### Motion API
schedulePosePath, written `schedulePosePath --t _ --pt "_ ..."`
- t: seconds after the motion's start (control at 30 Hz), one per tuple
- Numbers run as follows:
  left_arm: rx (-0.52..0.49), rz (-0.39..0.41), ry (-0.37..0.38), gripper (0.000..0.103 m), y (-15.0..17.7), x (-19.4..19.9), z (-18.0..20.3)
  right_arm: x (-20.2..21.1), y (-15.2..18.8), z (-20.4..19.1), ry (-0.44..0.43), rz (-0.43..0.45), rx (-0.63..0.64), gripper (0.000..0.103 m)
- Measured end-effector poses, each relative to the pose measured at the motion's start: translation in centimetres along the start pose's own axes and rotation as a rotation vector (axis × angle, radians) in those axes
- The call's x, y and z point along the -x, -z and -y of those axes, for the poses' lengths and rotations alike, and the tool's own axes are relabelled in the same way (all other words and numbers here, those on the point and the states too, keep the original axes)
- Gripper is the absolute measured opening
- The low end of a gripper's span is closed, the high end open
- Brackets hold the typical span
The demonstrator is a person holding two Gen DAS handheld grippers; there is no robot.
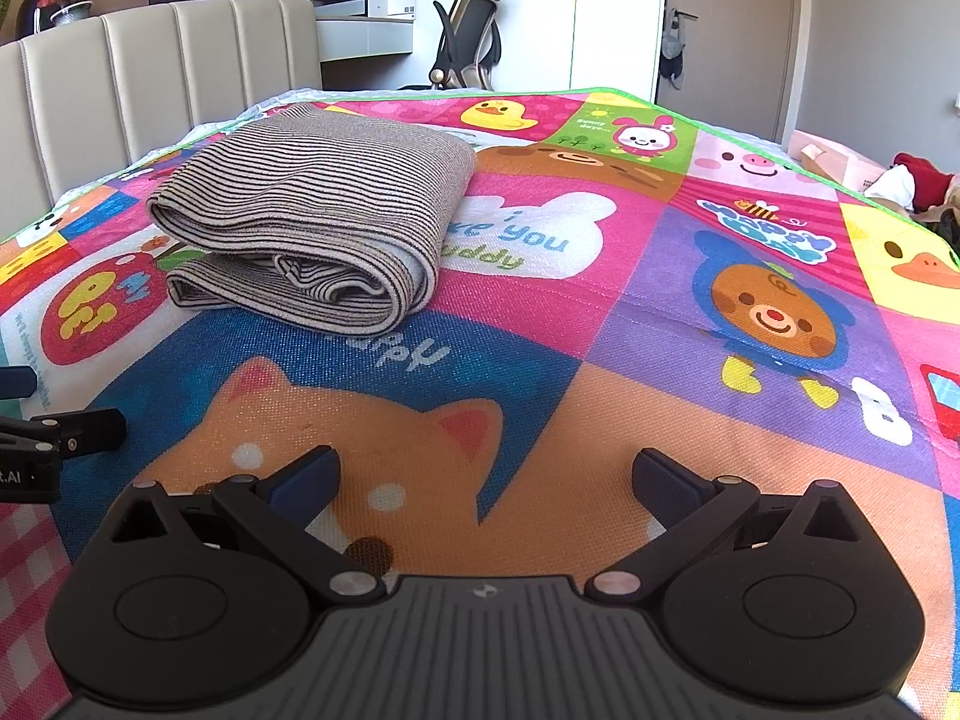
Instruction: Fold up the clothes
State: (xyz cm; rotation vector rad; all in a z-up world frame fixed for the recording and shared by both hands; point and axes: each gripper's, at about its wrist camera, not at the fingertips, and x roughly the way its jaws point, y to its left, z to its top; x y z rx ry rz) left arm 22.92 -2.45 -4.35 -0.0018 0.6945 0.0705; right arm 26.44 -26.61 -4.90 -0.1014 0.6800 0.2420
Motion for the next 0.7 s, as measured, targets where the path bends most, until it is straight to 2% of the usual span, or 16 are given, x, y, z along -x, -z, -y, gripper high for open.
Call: schedulePosePath --t 0.17,0.23,0.33,0.4,0.47,0.7 --pt "-0.034 0.001 -0.003 0.103 -0.2 -0.2 0.3 0.0 0.0 0.0 -0.001 0.002 -0.003 0.103" --pt "-0.025 -0.01 0.018 0.103 -0.5 -0.3 -0.1 0.0 0.1 0.1 -0.007 0.006 -0.01 0.103" --pt "0.044 -0.05 0.05 0.103 -1.0 -0.3 -0.9 0.1 0.1 0.2 -0.011 0.01 -0.015 0.103" --pt "0.035 -0.076 0.027 0.103 -1.2 -0.3 -0.4 0.0 0.1 0.1 -0.012 0.008 -0.016 0.103" --pt "-0.017 -0.058 -0.003 0.103 -0.8 -0.2 0.4 0.0 0.0 0.1 -0.008 0.003 -0.013 0.103" --pt "-0.007 -0.03 -0.009 0.103 -0.6 -0.1 0.3 0.0 0.1 0.1 -0.009 0.004 -0.015 0.103"
